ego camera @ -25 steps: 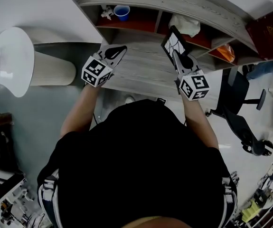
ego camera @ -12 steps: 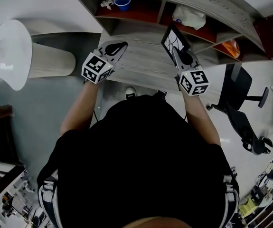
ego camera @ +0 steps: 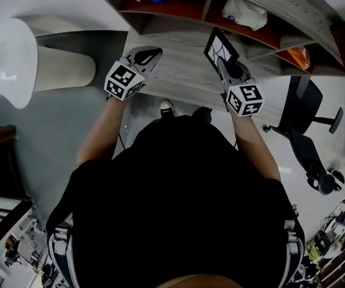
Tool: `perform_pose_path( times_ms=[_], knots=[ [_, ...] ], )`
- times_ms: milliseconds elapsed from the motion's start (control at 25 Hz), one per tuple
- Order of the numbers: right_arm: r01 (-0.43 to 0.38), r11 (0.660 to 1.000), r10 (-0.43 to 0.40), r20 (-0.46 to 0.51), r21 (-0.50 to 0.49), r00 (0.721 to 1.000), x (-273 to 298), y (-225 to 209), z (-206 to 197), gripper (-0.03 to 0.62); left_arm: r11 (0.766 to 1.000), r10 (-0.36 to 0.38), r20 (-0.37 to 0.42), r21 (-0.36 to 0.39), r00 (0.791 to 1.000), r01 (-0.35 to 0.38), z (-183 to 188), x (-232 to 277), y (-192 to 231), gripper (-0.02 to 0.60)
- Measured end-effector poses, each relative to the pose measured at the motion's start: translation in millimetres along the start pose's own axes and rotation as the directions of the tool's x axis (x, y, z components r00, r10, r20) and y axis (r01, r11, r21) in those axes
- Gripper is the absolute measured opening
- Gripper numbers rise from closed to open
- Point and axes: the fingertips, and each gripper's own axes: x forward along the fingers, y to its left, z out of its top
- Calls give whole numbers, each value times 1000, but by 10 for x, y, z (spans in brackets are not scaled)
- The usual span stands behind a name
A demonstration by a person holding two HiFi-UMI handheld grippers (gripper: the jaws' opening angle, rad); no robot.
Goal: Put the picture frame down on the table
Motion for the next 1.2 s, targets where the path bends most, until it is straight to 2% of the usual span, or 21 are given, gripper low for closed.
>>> perform_pose_path(
  times_ms=[400,760,1200],
  knots=[
    [1,1000,-1,-58,-3,998,93,-73,-274,31,999,-25,-30,-21,999,25,-180,137,-89,17],
    [-1,1000,-1,-145,-12,989,244,-144,-702,31,998,-37,-55,-47,998,35,-343,224,-124,17],
    [-33,999,34,-222,7,974,523,-126,-1082,31,996,-68,-115,-65,991,61,-622,359,-160,17]
  ],
)
